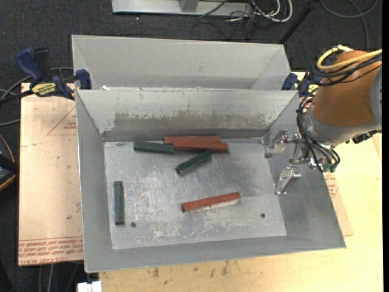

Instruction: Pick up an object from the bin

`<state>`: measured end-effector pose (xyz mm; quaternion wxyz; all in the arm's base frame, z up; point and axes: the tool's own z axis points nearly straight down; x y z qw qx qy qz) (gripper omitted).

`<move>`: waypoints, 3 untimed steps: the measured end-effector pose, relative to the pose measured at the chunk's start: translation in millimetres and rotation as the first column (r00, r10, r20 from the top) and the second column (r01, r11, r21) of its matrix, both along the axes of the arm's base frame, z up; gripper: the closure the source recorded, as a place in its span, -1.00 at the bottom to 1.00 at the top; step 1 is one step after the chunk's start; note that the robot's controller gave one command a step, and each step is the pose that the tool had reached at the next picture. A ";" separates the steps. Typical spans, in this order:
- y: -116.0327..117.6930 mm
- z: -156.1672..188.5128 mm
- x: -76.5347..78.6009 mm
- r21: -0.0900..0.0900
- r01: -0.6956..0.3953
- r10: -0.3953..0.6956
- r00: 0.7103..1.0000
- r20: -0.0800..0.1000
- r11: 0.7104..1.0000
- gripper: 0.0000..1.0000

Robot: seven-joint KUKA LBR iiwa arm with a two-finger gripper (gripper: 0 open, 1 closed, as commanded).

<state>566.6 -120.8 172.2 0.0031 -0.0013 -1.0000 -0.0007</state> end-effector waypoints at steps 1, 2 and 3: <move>0.4 4.1 1.9 -0.001 -0.002 0.002 1.000 0.008 1.000 -1.00; 15.7 -40.2 -7.4 -0.002 0.058 -0.058 0.998 0.013 0.998 -1.00; 27.1 -77.6 13.7 -0.001 -0.028 0.028 1.000 0.009 1.000 -1.00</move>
Offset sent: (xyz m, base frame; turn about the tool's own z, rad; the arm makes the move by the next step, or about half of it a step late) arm -0.0231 0.0369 -0.1022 0.1345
